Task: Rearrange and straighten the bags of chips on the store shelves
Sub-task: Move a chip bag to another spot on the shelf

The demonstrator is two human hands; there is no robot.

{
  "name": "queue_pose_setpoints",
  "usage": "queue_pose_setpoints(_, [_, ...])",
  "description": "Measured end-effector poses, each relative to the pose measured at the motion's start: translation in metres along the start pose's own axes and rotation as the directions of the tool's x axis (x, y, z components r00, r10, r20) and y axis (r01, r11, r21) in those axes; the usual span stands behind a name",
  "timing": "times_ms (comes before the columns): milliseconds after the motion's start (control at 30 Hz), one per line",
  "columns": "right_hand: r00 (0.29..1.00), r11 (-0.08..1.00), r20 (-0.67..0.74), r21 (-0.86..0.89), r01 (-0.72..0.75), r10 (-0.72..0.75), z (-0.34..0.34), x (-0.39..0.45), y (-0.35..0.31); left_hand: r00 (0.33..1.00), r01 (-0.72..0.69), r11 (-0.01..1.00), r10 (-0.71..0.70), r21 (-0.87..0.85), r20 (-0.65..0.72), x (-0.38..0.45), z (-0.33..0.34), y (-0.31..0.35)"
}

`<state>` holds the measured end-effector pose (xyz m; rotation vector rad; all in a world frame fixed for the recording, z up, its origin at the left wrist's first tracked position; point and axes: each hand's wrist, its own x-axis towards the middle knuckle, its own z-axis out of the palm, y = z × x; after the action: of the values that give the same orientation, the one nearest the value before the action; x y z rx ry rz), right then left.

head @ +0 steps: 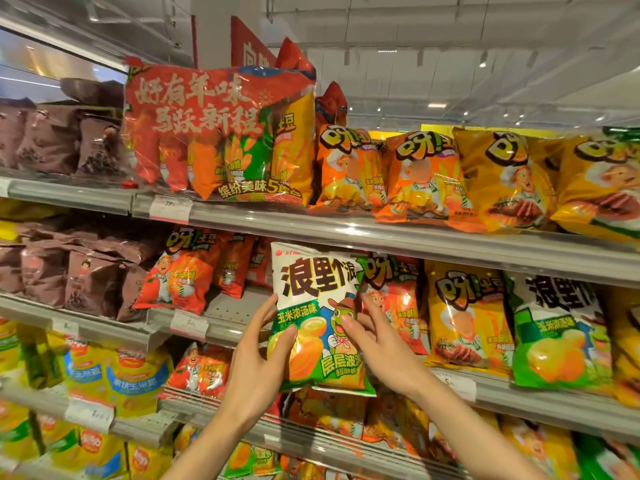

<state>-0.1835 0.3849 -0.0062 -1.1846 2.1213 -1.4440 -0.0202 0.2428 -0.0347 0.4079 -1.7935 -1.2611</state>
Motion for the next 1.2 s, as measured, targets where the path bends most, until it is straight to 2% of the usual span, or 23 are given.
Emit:
queue_pose_setpoints(100, [0.999, 0.989, -0.024, 0.138, -0.045, 0.049, 0.002, -0.002, 0.018, 0.999, 0.012, 0.999, -0.011, -0.029, 0.036, -0.008, 0.015, -0.001])
queue_pose_setpoints(300, [0.988, 0.995, -0.149, 0.098, -0.028, 0.043, -0.033, -0.038, 0.034, 0.995, 0.015, 0.997, -0.007, -0.082, 0.101, -0.026, 0.058, 0.008])
queue_pose_setpoints(533, [0.960, 0.998, -0.275, 0.043, -0.039, 0.050, -0.108, -0.097, 0.047, 0.983, -0.029, 0.996, 0.045, -0.086, 0.180, -0.055, 0.132, 0.048])
queue_pose_setpoints(967, [0.890, 0.991, -0.443, -0.021, -0.135, 0.112, -0.331, -0.302, 0.100, 0.935, -0.045, 0.981, 0.108, -0.189, 0.339, -0.192, 0.370, 0.147])
queue_pose_setpoints(1200, [0.798, 0.971, -0.558, 0.082, -0.223, 0.230, -0.446, -0.415, 0.146, 0.829, -0.021, 0.974, 0.145, -0.228, 0.541, -0.259, 0.505, 0.196])
